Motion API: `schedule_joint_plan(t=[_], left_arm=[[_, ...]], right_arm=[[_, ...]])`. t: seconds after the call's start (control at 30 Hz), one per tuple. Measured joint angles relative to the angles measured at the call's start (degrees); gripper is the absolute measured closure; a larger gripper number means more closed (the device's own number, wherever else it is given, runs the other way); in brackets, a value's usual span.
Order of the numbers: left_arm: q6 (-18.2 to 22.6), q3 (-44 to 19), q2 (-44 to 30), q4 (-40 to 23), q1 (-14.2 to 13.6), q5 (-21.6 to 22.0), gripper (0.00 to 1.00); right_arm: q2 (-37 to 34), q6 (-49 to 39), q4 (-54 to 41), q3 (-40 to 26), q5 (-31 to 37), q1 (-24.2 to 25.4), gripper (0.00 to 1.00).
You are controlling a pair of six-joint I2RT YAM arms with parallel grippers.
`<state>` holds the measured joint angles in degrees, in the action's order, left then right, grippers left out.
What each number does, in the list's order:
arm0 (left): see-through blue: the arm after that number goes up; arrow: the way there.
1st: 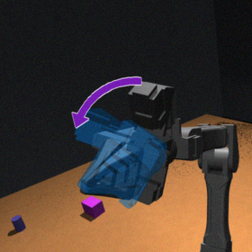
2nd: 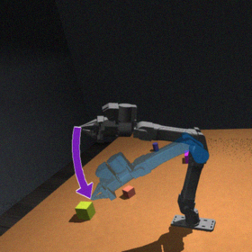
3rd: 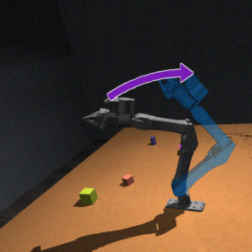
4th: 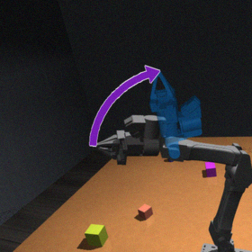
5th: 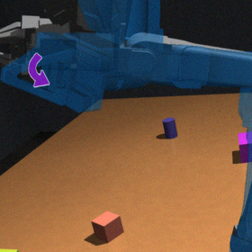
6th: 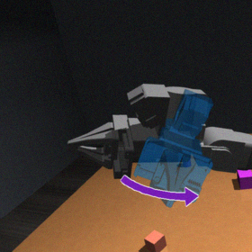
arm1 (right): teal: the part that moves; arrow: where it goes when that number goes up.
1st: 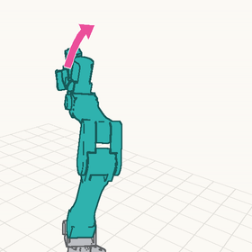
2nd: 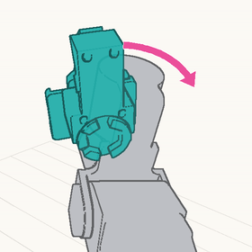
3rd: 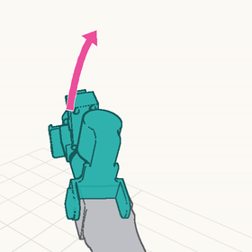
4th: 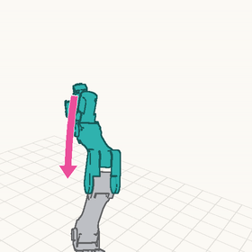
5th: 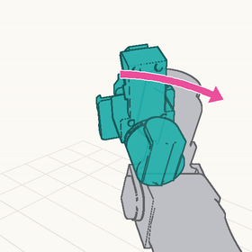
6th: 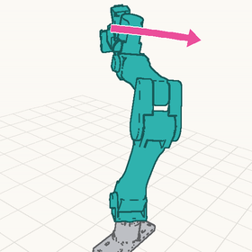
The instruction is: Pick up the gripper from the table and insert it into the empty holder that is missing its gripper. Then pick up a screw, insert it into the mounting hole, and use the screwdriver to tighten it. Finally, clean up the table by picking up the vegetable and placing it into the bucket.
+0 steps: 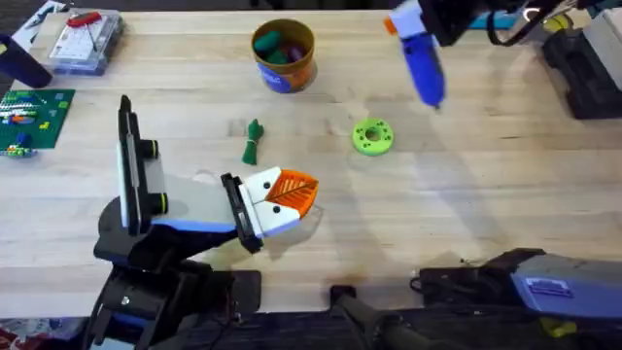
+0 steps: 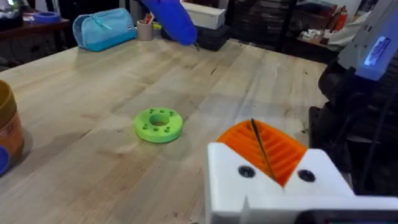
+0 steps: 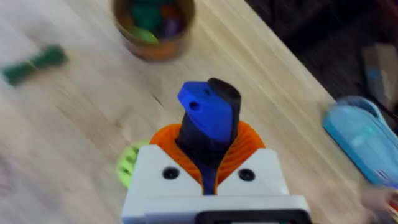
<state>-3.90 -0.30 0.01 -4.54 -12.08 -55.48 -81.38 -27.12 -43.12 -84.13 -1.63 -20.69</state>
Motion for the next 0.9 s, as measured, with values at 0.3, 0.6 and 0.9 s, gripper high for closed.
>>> schedule_joint_plan(t=[0.3, 0.6, 0.9], left_arm=[[0.00, 0.02, 0.00, 0.00, 0.00, 0.00, 0.995], [0.00, 0.01, 0.00, 0.00, 0.00, 0.01, 0.996], [0.00, 0.01, 0.00, 0.00, 0.00, 0.00, 0.996]], right_arm=[[-9.10, -18.79, -11.97, -0.19, 11.73, 7.57, 0.955], [-20.96, -34.37, -6.31, 2.67, 14.10, 12.80, 0.956], [-25.84, -40.29, 1.68, 8.14, 17.37, 14.92, 0.957]])
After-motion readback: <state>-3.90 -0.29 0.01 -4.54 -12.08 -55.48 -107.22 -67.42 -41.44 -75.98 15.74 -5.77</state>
